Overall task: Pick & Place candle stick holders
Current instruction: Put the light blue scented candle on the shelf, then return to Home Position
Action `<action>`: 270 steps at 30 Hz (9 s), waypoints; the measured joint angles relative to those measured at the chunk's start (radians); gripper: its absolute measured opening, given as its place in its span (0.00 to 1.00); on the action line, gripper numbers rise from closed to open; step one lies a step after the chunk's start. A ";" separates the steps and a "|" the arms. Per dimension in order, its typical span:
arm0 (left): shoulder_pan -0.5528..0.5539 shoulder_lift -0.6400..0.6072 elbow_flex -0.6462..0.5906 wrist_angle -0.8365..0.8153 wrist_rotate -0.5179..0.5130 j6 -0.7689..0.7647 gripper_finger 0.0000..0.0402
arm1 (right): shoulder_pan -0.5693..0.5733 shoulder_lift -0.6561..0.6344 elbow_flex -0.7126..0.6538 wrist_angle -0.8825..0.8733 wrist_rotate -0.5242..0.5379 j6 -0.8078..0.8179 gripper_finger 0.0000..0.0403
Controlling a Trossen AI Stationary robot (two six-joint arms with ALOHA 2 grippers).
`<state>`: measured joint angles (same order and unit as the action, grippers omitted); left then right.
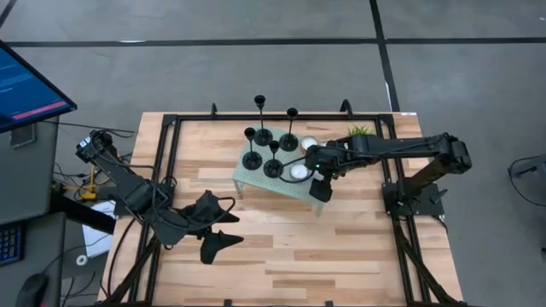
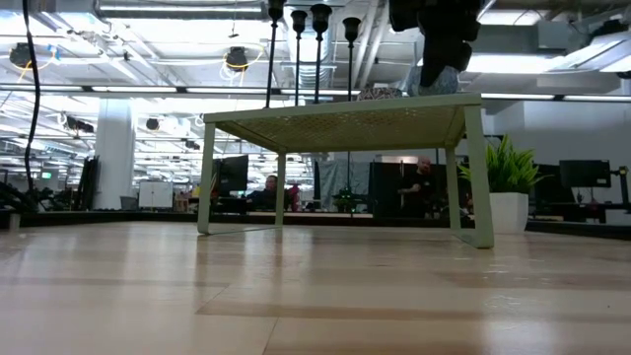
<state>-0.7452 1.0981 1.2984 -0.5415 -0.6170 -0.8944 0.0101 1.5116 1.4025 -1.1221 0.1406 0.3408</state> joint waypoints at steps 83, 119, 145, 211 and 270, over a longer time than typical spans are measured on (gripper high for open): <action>0.000 -0.448 0.000 0.038 0.092 0.602 0.80 | 0.343 -1.088 -0.290 0.297 0.516 0.076 0.83; 0.000 -1.092 -0.874 0.754 0.305 0.782 0.80 | 0.335 -1.466 -0.917 0.926 0.402 -0.071 0.84; 0.000 -1.098 -1.066 0.817 0.515 0.777 0.80 | 0.334 -1.494 -1.393 1.403 0.415 -0.242 0.83; 0.020 -1.098 -1.219 0.681 0.484 1.025 0.80 | 0.333 -1.492 -1.393 1.187 0.486 -0.236 0.83; 0.020 -1.097 -1.219 0.685 0.483 1.024 0.80 | 0.334 -1.492 -1.393 1.187 0.485 -0.236 0.83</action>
<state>-0.7254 0.0012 0.0792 0.1432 -0.1341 0.1299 0.3439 0.0193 0.0093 0.0647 0.6258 0.1051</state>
